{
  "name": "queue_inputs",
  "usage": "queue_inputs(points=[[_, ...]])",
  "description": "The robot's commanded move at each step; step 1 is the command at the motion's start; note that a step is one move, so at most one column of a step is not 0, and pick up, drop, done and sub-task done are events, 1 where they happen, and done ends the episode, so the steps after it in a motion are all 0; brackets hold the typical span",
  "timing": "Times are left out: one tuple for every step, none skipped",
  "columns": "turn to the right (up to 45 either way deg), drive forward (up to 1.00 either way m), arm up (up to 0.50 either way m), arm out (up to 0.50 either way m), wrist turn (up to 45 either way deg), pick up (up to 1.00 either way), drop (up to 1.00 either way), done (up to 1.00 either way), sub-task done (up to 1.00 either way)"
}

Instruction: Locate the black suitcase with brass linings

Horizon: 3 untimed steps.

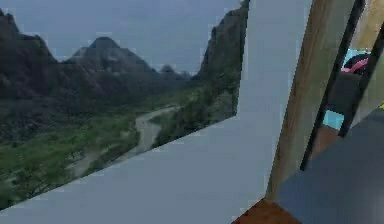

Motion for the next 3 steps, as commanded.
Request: queue_inputs(points=[[45.0,0.0,0.0,0.0,0.0,0.0,0.0,0.0,0.0],[12.0,0.0,0.0,0.0,0.0,0.0,0.0,0.0,0.0],[0.0,1.0,0.0,0.0,0.0,0.0,0.0,0.0,0.0]])
